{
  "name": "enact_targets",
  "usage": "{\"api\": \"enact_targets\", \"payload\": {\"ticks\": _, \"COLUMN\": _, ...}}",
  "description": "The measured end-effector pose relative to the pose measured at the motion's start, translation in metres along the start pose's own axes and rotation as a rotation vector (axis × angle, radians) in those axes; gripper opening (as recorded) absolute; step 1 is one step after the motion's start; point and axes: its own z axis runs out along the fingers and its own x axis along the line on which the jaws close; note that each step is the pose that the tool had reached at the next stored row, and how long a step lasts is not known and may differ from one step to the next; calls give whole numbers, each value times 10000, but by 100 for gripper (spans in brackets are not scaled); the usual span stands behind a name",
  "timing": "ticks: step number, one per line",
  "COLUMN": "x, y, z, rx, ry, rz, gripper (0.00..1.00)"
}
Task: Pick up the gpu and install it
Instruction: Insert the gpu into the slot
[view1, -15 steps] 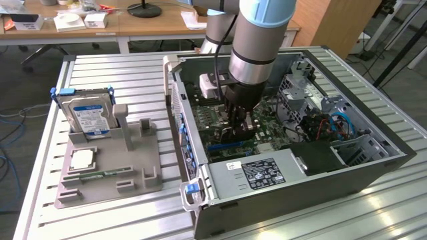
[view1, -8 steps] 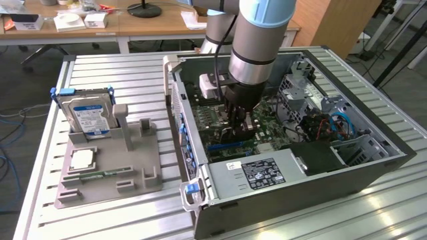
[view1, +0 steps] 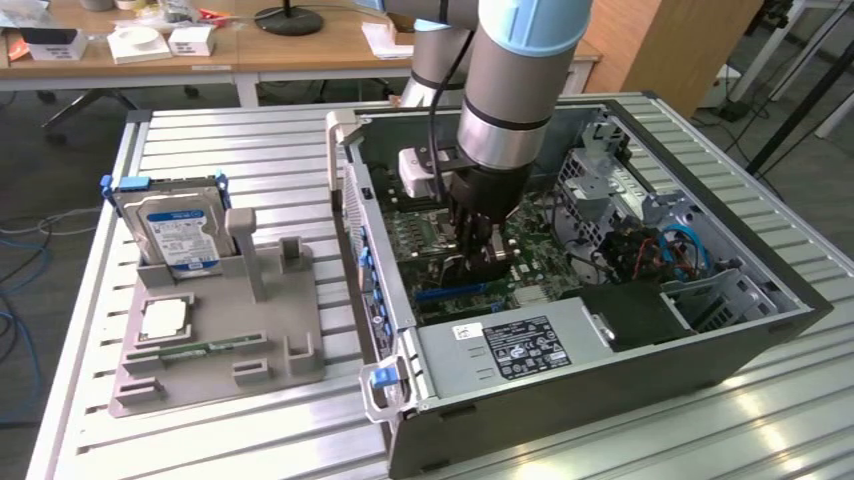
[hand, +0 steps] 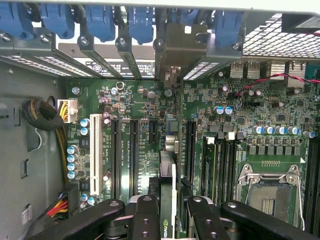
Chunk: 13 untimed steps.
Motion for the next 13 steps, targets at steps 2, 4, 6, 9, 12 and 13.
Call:
{"api": "enact_targets", "payload": {"ticks": 2, "x": 0, "y": 0, "z": 1, "rx": -2, "ry": 3, "rz": 0, "gripper": 26}}
{"api": "enact_targets", "payload": {"ticks": 4, "x": 1, "y": 0, "z": 2, "rx": -2, "ry": 3, "rz": 0, "gripper": 26}}
{"api": "enact_targets", "payload": {"ticks": 6, "x": 0, "y": 0, "z": 3, "rx": 0, "ry": 1, "rz": 0, "gripper": 26}}
{"api": "enact_targets", "payload": {"ticks": 9, "x": 0, "y": 0, "z": 8, "rx": 1, "ry": -1, "rz": 1, "gripper": 26}}
{"api": "enact_targets", "payload": {"ticks": 12, "x": 0, "y": 1, "z": 8, "rx": -1, "ry": 2, "rz": 0, "gripper": 26}}
{"api": "enact_targets", "payload": {"ticks": 13, "x": 0, "y": 1, "z": 10, "rx": -1, "ry": 2, "rz": 0, "gripper": 26}}
